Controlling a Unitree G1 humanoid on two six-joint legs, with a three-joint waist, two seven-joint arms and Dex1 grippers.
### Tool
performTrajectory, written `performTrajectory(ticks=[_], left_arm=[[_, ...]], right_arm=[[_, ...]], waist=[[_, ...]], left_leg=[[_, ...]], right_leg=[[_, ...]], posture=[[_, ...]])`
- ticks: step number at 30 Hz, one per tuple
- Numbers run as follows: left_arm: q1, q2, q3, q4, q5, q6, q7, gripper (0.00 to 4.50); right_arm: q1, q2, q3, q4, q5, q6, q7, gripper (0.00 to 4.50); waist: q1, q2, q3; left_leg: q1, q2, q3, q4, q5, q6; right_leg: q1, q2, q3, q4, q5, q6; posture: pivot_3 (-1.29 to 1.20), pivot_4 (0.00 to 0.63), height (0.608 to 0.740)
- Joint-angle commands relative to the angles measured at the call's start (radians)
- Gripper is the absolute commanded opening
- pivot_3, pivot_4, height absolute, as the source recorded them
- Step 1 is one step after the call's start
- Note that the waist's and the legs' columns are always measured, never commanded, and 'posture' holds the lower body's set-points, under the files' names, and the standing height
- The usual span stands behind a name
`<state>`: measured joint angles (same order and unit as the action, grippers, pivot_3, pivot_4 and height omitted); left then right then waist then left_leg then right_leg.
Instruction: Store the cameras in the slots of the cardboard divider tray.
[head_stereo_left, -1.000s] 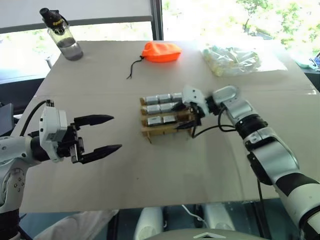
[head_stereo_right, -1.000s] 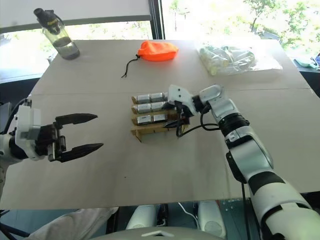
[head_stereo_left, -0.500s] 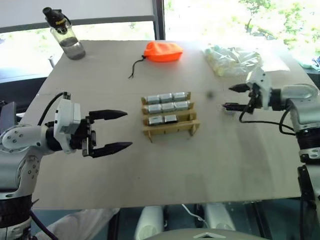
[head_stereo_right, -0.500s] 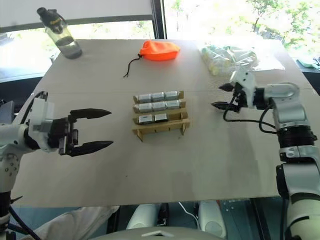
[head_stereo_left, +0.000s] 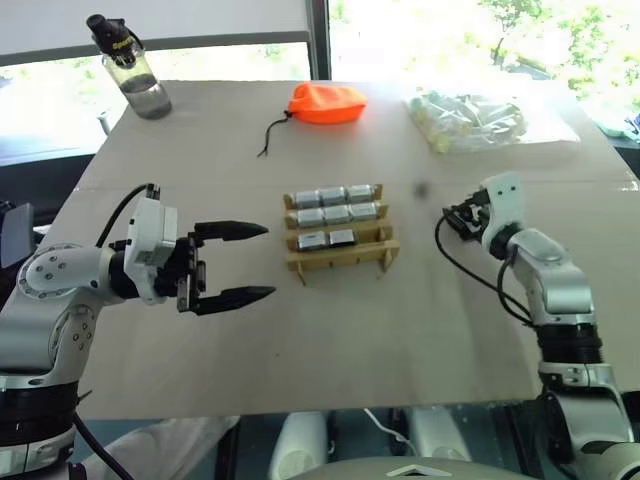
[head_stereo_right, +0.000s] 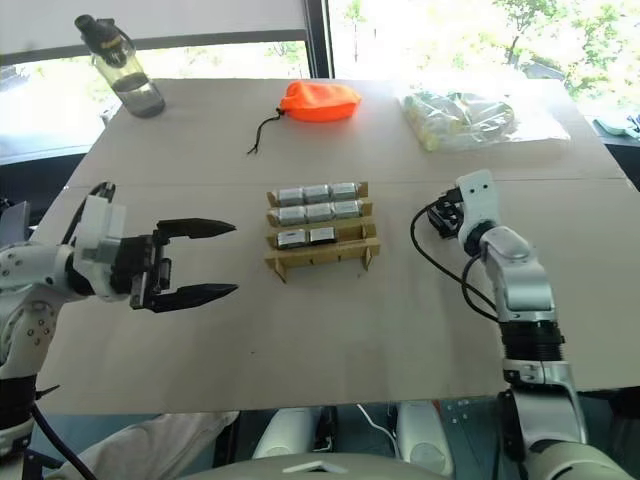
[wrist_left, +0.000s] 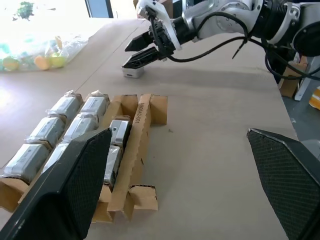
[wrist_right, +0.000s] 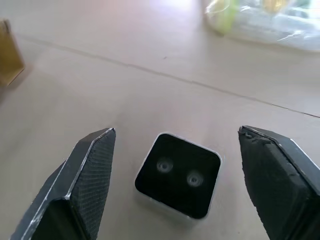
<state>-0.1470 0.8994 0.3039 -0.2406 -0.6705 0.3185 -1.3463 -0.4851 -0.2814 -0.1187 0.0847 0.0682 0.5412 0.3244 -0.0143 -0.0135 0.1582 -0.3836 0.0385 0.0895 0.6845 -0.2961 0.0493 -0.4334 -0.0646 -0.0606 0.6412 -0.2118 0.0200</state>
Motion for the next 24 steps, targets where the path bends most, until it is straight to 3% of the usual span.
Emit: performTrajectory(ticks=[1, 7, 14, 18, 24], left_arm=[[-0.015, 0.009, 0.015, 0.001, -0.009, -0.014, -0.006, 4.5], [-0.026, 0.017, 0.019, 0.012, -0.006, -0.016, -0.011, 4.5], [-0.05, 0.022, 0.014, 0.015, -0.007, -0.011, -0.016, 4.5], [-0.059, 0.022, 0.013, 0.02, -0.005, -0.009, -0.018, 4.5], [-0.075, 0.019, 0.002, 0.027, -0.017, 0.01, -0.016, 4.5]], right_arm=[[0.011, 0.041, -0.039, -0.032, -0.005, -0.012, -0.114, 3.87], [0.022, 0.115, -0.073, -0.048, 0.026, 0.022, -0.215, 3.87], [0.041, 0.161, -0.044, -0.042, 0.041, 0.002, -0.232, 3.87], [0.043, 0.142, -0.028, -0.028, 0.026, -0.029, -0.222, 2.04], [0.067, 0.073, 0.039, -0.078, 0.003, -0.09, -0.139, 1.93]], waist=[[0.001, 0.0, 0.0], [-0.003, 0.0, 0.0], [-0.003, 0.0, 0.0], [-0.003, 0.0, 0.0], [-0.002, 0.0, 0.0]], left_leg=[[0.0, 0.0, 0.0, 0.0, 0.0, 0.0], [0.0, 0.0, 0.0, -0.001, 0.0, 0.0], [0.0, 0.0, 0.0, -0.001, 0.0, 0.0], [0.0, 0.0, 0.0, -0.001, 0.0, 0.0], [0.0, 0.0, 0.0, -0.001, 0.0, 0.0]], right_leg=[[0.0, 0.0, 0.0, 0.0, 0.0, 0.0], [0.0, 0.001, 0.0, 0.0, 0.0, 0.0], [0.0, 0.001, 0.001, 0.0, 0.0, 0.0], [0.0, 0.001, 0.001, 0.0, 0.0, 0.0], [0.0, 0.001, 0.001, 0.0, 0.0, 0.0]], posture=[[0.0, 0.15, 0.74], [0.0, 0.15, 0.74], [0.0, 0.15, 0.74], [0.0, 0.15, 0.74], [0.0, 0.15, 0.74]])
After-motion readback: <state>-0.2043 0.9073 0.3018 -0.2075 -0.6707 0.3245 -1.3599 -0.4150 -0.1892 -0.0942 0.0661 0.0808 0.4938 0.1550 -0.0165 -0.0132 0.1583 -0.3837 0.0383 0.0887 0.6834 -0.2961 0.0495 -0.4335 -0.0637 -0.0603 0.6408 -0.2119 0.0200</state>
